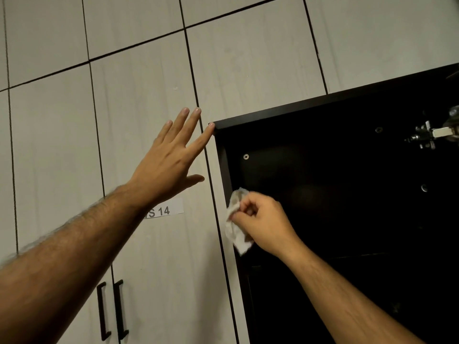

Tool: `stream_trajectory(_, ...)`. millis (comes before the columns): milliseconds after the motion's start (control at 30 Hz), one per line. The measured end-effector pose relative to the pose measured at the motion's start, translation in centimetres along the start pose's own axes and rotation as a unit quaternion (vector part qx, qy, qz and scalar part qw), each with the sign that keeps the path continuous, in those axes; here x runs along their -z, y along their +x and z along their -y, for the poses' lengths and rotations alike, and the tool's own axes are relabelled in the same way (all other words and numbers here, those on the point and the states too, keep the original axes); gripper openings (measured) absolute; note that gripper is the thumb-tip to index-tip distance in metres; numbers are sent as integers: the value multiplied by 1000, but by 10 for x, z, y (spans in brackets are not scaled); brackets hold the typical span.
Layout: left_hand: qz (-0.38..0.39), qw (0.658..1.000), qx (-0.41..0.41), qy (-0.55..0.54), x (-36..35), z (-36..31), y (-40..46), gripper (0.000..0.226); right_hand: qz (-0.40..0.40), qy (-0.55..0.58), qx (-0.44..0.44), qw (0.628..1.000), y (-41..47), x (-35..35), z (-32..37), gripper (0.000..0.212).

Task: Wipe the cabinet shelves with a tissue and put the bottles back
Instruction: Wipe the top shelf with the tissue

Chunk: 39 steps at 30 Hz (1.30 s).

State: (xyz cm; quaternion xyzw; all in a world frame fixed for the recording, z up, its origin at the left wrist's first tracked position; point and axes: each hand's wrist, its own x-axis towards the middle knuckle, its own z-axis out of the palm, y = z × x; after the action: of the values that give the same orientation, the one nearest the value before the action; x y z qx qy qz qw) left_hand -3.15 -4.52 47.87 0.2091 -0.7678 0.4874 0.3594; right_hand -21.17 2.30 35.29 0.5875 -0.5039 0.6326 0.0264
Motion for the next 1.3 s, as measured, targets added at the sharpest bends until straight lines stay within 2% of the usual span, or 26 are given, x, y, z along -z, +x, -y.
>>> stream_trajectory(233, -27, 999, 7, -24, -10, 16, -4, 113, -117, 17, 61, 991, 73, -5, 47, 15)
stream_trajectory(400, -53, 996, 11, -68, -25, 25, -8, 102, -171, 125, 55, 976, 97, -10, 57, 4)
stream_trajectory(467, -62, 994, 12, -90, -32, 27, -9, 95, -142, 122, 45, 981, 89, -15, 47, 7)
stream_trajectory(533, -71, 991, 12, -116, -36, 27, -10, 90, -94, 64, 46, 992, 74, -14, 35, 16)
stream_trajectory(667, -86, 981, 5, -174, -39, 19, -12, 77, 51, -34, 8, 998, 36, 5, 15, 27)
stream_trajectory(733, -85, 977, -3, -197, -38, 13, -14, 76, 145, -99, -47, 983, 17, 16, 8, 23)
stream_trajectory(833, -98, 970, -9, -224, -36, 2, -13, 77, 264, -262, -81, 925, -1, 26, -1, 19)
stream_trajectory(900, -115, 965, -14, -235, -34, -5, -12, 77, 270, -320, -63, 906, -7, 30, -5, 11)
stream_trajectory(1000, -139, 960, -21, -242, -31, -15, -11, 76, 292, -320, -81, 898, -15, 39, -3, 6)
stream_trajectory(1100, -150, 957, -26, -248, -27, -24, -9, 76, 313, -349, -80, 880, -21, 51, -6, 11)
stream_trajectory(1200, -153, 956, -32, -247, -24, -32, -8, 76, 295, -398, -65, 866, -24, 71, -4, 18)
stream_trajectory(1300, -153, 958, -39, -241, -23, -41, -9, 74, 296, -451, -100, 836, -25, 102, 3, 24)
